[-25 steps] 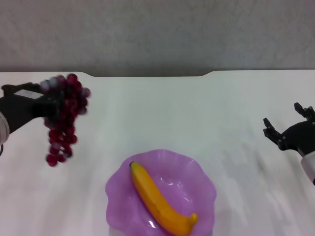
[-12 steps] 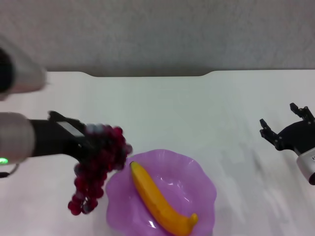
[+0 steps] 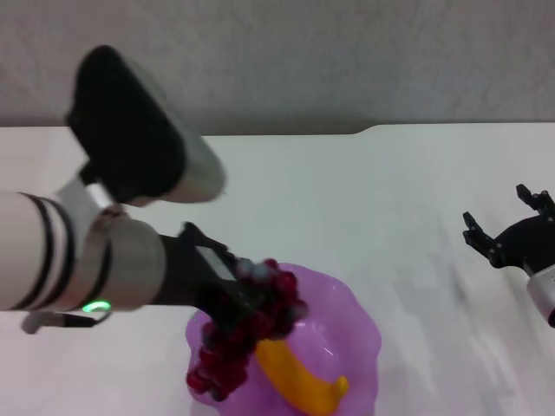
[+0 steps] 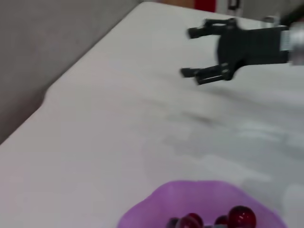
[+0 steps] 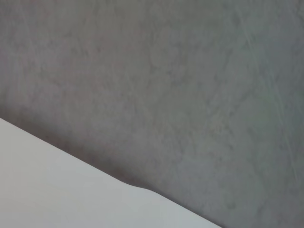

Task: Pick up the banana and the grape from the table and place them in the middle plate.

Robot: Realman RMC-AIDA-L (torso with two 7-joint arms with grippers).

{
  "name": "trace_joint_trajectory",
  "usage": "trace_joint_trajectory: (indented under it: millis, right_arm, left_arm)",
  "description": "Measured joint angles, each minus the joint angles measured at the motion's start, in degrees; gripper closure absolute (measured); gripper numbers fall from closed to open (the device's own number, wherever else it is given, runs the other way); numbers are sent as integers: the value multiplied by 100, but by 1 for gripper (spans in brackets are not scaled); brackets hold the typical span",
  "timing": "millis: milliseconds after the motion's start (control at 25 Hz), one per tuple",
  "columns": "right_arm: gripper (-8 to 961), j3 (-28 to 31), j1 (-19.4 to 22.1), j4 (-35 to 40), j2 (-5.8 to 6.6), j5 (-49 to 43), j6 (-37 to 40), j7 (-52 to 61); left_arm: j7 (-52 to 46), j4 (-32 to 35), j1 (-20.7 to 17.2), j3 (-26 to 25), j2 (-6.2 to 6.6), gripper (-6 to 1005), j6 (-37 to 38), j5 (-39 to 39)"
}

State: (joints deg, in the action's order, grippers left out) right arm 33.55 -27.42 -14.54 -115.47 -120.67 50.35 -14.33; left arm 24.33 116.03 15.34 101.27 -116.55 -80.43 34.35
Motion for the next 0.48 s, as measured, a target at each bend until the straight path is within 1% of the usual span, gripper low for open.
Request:
trace_joint_trajectory:
  millis: [80, 120, 280, 400, 480]
  right_arm:
    - [71, 18, -11, -9, 4, 0, 0, 1]
    - [71, 25, -19, -7, 5, 2, -2, 2]
    - [71, 3, -95, 23, -5, 4, -129, 9]
    - [71, -9, -137, -42, -14, -20, -202, 0]
    - [71, -9, -136, -66, -13, -23, -201, -2]
  left_arm:
    - [-96, -11, 138, 175, -3, 741, -27, -39]
    - [-206, -20, 287, 325, -4, 741, -35, -99]
    - [-388, -60, 636, 755, -17, 742, 15, -258]
    - [-409, -269, 718, 926, -34, 743, 118, -411]
    - [-489, -581, 828, 966, -39, 744, 327, -541]
